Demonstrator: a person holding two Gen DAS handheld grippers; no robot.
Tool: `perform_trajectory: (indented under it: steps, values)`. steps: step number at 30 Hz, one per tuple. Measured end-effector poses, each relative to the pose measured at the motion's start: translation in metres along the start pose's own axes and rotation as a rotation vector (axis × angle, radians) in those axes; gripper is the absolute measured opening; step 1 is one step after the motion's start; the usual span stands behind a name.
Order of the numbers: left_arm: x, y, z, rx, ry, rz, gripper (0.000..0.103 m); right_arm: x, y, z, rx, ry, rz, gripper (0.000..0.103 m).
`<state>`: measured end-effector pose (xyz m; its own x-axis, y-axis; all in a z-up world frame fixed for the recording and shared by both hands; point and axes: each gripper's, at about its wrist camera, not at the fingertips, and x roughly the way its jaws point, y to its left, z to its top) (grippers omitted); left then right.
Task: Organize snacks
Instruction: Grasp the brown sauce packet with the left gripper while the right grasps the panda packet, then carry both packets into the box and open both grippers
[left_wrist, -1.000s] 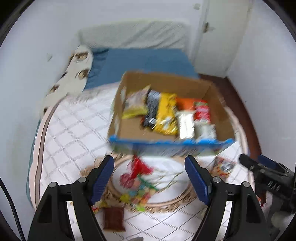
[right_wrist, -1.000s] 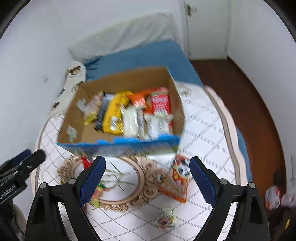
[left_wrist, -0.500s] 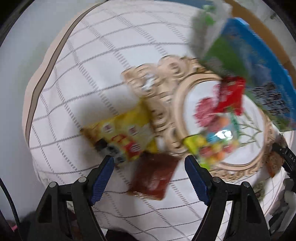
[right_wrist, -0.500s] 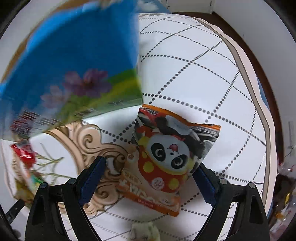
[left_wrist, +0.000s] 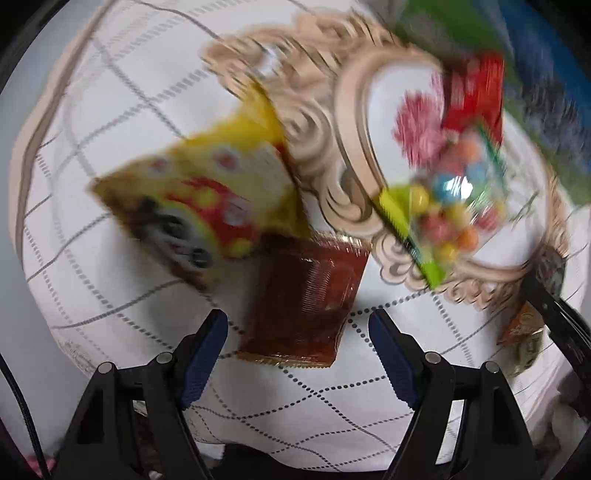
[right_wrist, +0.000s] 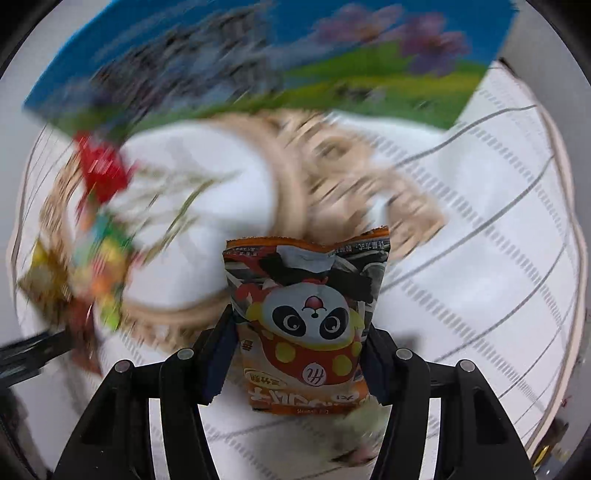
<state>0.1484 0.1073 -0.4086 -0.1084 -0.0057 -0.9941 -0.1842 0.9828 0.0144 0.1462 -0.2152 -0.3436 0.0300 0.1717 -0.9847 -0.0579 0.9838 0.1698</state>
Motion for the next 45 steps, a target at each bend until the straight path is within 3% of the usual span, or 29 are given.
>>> perform_trajectory:
  steps: [3,4,6,14,18,23,24,25,27,28,34,39,45]
  values:
    - [0.016,-0.007,0.002,0.02,-0.001,0.031,0.074,0.002,0.01,-0.013,-0.027,0.026,0.017,0.062]
    - [0.018,-0.008,0.001,0.024,-0.018,0.033,0.061,0.003,0.012,-0.016,-0.031,0.034,0.022,0.062]
    - [0.019,-0.013,-0.004,0.042,-0.028,0.033,0.054,0.005,0.015,-0.023,-0.035,0.053,0.034,0.062]
    - [0.02,-0.064,-0.045,0.13,0.015,-0.056,0.054,0.01,0.018,-0.063,-0.037,0.12,0.075,0.063]
    - [0.034,-0.085,-0.05,0.177,0.032,-0.03,0.056,0.011,0.011,-0.067,0.013,0.127,0.103,0.073]
    - [0.042,-0.091,-0.048,0.176,0.012,-0.018,0.055,0.01,0.012,-0.071,-0.02,0.123,0.059,0.074]
    - [0.041,-0.092,-0.046,0.177,0.008,-0.019,0.054,0.01,0.01,-0.058,-0.027,0.12,0.051,0.074]
    - [0.04,-0.094,-0.048,0.178,0.003,-0.018,0.054,0.011,0.015,-0.063,-0.037,0.113,0.04,0.074]
    - [0.034,-0.098,-0.047,0.185,-0.007,-0.016,0.054,0.013,0.027,-0.072,-0.052,0.09,-0.001,0.061]
    - [0.032,-0.099,-0.048,0.189,-0.012,-0.018,0.054,0.011,0.029,-0.074,-0.055,0.075,-0.009,0.061]
    - [-0.018,-0.109,-0.047,0.212,-0.068,-0.079,0.054,-0.015,0.026,-0.074,0.009,0.037,0.084,0.057]
    - [-0.083,-0.108,-0.039,0.218,-0.149,-0.159,0.054,-0.07,0.022,-0.066,0.039,-0.045,0.168,0.057]
    - [-0.155,-0.12,-0.003,0.238,-0.238,-0.26,0.054,-0.135,0.009,-0.033,0.057,-0.15,0.248,0.057]
